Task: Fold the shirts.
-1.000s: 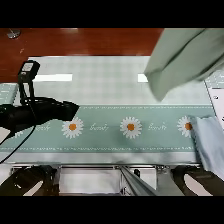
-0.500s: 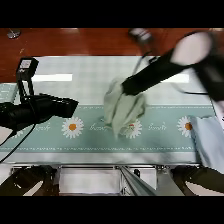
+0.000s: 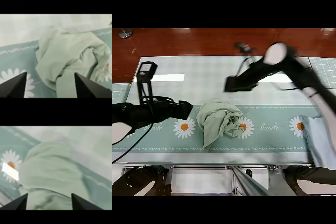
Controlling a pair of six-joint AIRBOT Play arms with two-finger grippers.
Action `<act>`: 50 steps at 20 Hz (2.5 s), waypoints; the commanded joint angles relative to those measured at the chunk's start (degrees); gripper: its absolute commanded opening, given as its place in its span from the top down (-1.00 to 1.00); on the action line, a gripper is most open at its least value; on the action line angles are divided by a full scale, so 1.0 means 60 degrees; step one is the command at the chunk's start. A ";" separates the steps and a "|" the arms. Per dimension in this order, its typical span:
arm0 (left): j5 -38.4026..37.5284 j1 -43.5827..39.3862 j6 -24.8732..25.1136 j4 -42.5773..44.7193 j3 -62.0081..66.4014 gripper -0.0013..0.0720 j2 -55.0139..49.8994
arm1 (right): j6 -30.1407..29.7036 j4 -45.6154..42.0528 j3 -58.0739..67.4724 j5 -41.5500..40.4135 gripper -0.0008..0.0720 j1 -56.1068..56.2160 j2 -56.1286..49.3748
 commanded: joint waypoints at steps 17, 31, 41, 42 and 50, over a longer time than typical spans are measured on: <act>-0.0357 -0.0703 0.4550 -0.4324 0.0036 0.92 -0.5537 | -0.1111 0.0364 -0.9442 -0.1424 -0.72 -0.3300 0.4608; -0.0780 0.0404 0.4940 -0.4976 0.0452 0.91 -0.4830 | -0.0936 0.3453 -0.7231 -0.3315 -0.69 0.0801 0.0554; -0.0630 0.2051 0.4936 -0.5009 0.2965 0.91 -0.3850 | -0.0342 0.0776 -0.2393 -0.1872 0.91 -0.0623 0.1468; -0.0637 0.2404 0.4940 -0.5009 0.3614 0.91 -0.3683 | -0.0299 0.0317 -0.1351 -0.1435 0.91 -0.0976 0.1606; -0.3122 0.5260 0.4932 -0.5002 0.9566 0.91 -0.3410 | -0.0401 -0.1475 0.5909 0.1548 0.91 -0.2696 0.2401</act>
